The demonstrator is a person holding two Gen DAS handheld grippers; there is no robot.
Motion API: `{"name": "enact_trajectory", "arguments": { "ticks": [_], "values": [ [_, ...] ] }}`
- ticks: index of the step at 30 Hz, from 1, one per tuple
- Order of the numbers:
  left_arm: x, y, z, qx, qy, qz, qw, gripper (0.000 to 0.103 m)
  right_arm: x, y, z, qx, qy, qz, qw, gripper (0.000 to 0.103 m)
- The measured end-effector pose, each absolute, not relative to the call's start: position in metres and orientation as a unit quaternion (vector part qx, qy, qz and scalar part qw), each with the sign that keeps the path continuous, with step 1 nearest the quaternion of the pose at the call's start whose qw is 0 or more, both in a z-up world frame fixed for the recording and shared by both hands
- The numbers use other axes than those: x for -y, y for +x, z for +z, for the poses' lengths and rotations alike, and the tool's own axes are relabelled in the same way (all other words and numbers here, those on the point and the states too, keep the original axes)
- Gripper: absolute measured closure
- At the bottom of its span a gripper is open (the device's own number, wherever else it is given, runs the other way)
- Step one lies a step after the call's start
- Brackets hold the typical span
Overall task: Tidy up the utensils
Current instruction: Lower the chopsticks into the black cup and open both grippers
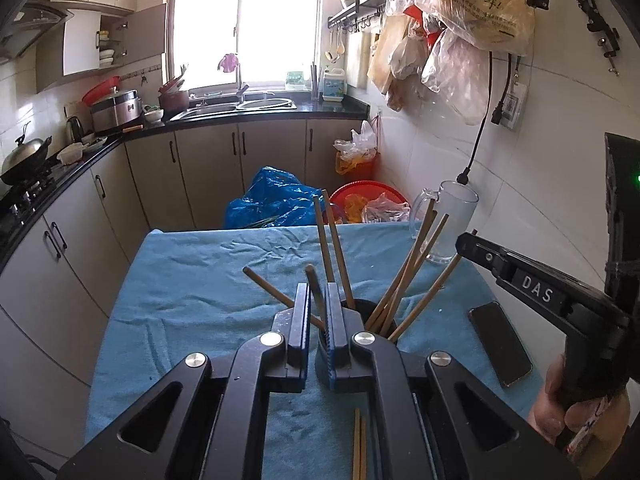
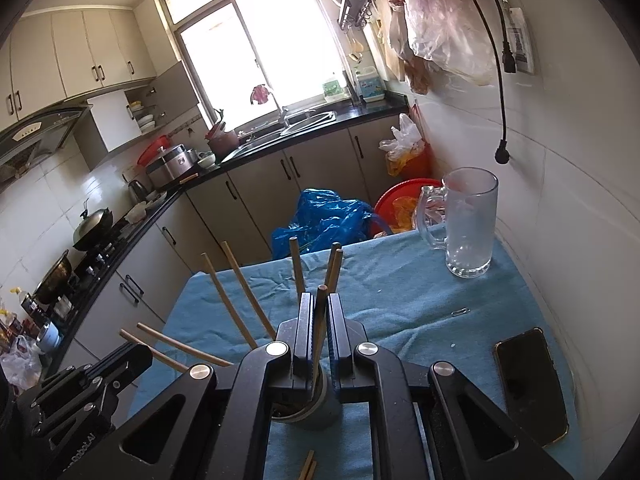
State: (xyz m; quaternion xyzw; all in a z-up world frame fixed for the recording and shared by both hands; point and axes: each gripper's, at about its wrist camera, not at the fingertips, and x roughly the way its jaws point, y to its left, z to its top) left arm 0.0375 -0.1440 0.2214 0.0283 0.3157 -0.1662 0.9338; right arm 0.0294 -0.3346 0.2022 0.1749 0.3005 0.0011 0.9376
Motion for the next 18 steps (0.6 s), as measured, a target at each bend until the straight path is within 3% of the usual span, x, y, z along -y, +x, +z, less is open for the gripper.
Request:
{"name": "enact_trajectory", "arguments": {
  "ticks": [3, 5, 10, 15, 18],
  "values": [
    [0.140, 0.028, 0.226, -0.304, 0.033, -0.161, 0.938, 0.078, 0.333, 0.027, 0.207, -0.295, 0.172, 0.001, 0.940, 0.078],
    [0.136, 0.020, 0.231, -0.293, 0.038, -0.157, 0.942, 0.073, 0.333, 0.024, 0.211, -0.288, 0.171, -0.001, 0.942, 0.069],
    [0.122, -0.002, 0.244, -0.273, 0.041, -0.147, 0.950, 0.059, 0.332, 0.009, 0.227, -0.272, 0.169, -0.004, 0.947, 0.067],
    [0.108, -0.034, 0.253, -0.252, 0.043, -0.138, 0.957, 0.043, 0.331, -0.017, 0.242, -0.257, 0.160, -0.009, 0.953, 0.059],
    [0.100, -0.055, 0.255, -0.239, 0.050, -0.129, 0.961, 0.040, 0.328, -0.038, 0.247, -0.252, 0.146, -0.015, 0.956, 0.056]
  ]
}}
